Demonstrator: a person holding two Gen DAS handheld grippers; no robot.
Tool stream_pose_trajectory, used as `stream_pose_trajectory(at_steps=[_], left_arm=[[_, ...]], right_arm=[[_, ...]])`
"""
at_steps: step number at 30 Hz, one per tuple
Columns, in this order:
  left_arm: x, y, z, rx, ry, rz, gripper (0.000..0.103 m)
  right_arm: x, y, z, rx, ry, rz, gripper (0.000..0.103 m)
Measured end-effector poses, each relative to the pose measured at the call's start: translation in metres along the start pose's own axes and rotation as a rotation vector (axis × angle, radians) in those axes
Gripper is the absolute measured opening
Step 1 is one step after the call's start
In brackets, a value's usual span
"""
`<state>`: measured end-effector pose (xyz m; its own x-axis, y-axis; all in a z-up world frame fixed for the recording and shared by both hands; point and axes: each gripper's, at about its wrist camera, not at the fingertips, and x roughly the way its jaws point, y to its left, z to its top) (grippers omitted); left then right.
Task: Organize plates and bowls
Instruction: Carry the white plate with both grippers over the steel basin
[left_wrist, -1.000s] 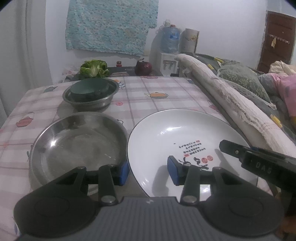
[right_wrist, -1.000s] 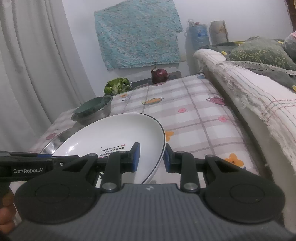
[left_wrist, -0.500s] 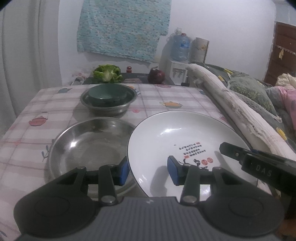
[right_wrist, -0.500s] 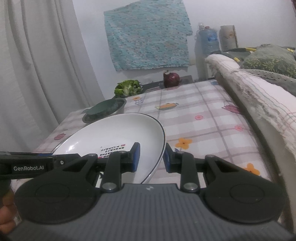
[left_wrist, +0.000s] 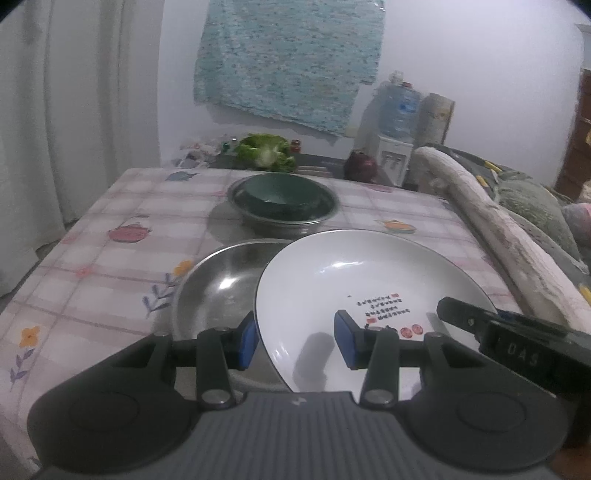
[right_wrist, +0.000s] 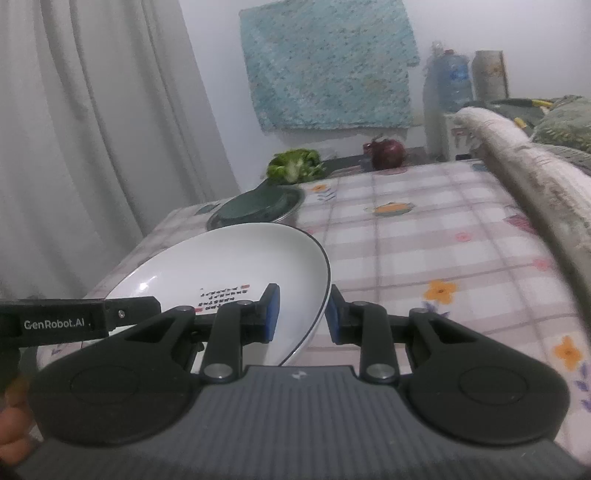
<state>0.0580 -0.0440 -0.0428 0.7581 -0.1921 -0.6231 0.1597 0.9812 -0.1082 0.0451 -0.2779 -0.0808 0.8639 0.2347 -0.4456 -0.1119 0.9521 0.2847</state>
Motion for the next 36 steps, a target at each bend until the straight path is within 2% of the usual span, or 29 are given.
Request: stream_pose_trajectory(at_steps=[11,18,27,36], left_arm=[[0.015,0.038,-0.003,-0.039,0.066,0.038,0.044],[0.030,0.049,-0.005,-0.043,0.112,0.050,0.044],[0.033,0.056,0.001,-0.031,0.105,0.057,0.044],[0.029,0.061,0.010,0.017,0.064,0.109,0.048]], right_arm=[[0.034,0.034,-0.004,-0.005,0.075,0.024,0.026],[0.055,0.039,-0.005,0.003,0.124,0.009,0.026],[0.072,0.042,0.000,-0.014,0.141,-0.002,0.027],[0.070,0.038,0.006,-0.008,0.099,0.002,0.027]])
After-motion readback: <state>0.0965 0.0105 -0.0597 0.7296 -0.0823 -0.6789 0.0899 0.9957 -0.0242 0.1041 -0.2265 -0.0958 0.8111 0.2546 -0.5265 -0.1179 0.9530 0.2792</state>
